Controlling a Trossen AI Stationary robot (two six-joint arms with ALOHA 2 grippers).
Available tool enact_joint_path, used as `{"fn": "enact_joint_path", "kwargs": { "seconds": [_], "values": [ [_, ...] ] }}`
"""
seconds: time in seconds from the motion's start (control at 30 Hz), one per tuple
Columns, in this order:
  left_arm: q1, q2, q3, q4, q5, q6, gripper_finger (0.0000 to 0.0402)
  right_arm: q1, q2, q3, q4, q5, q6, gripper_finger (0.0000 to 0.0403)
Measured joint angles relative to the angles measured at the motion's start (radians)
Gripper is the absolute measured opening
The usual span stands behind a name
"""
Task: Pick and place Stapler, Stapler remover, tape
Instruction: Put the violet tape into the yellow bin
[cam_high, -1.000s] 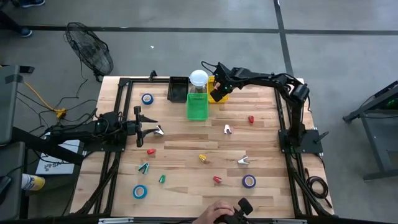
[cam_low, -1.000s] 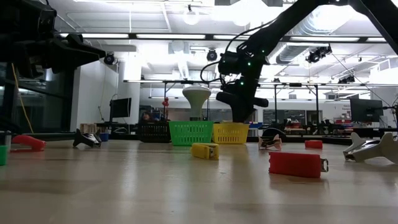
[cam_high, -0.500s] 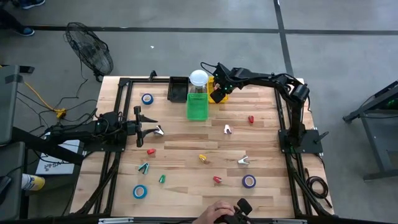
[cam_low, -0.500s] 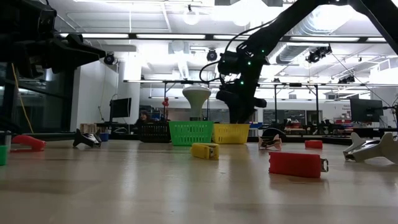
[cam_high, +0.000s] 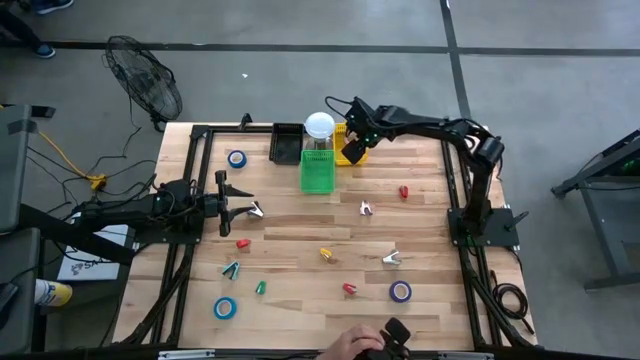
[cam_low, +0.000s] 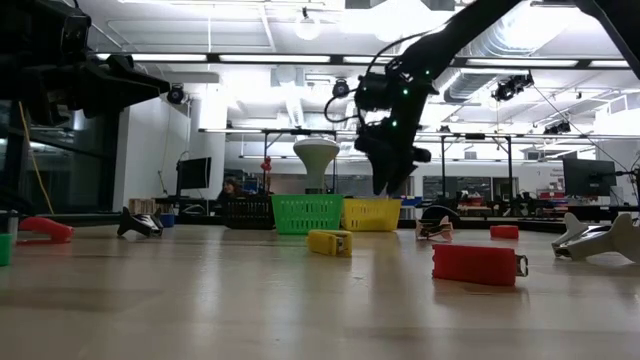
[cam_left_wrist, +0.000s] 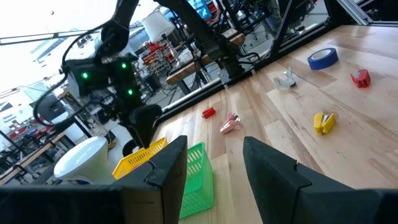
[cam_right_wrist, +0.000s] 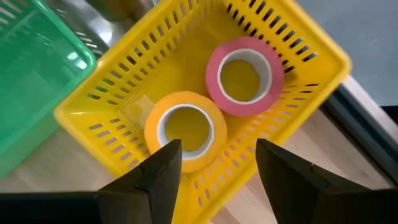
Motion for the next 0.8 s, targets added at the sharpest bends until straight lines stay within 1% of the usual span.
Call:
{"fn": "enact_joint_path", "kwargs": {
  "seconds": [0.1, 0.37, 0.43, 0.57, 0.8],
  "values": [
    [0.0, 0.0, 0.0, 0.0, 0.0, 0.0, 0.0154, 0.002, -0.022, 0.0, -0.022, 0.007, -0.02, 0.0198],
    [0.0, 0.0, 0.0, 0.0, 0.0, 0.0, 0.0154, 0.021, -0.066, 0.0, -0.153, 0.085, -0.04, 0.0197],
    [0.0, 0.0, 0.0, 0.0, 0.0, 0.0, 0.0154, 0.031, -0.083, -0.011, -0.163, 0.107, -0.04, 0.0197],
    [0.0, 0.0, 0.0, 0.0, 0.0, 0.0, 0.0154, 0.047, -0.15, -0.087, -0.14, 0.147, -0.039, 0.0197],
    [0.0, 0.0, 0.0, 0.0, 0.0, 0.0, 0.0154, 0.089, -0.283, -0.275, -0.063, 0.15, -0.015, 0.0197]
  ]
}}
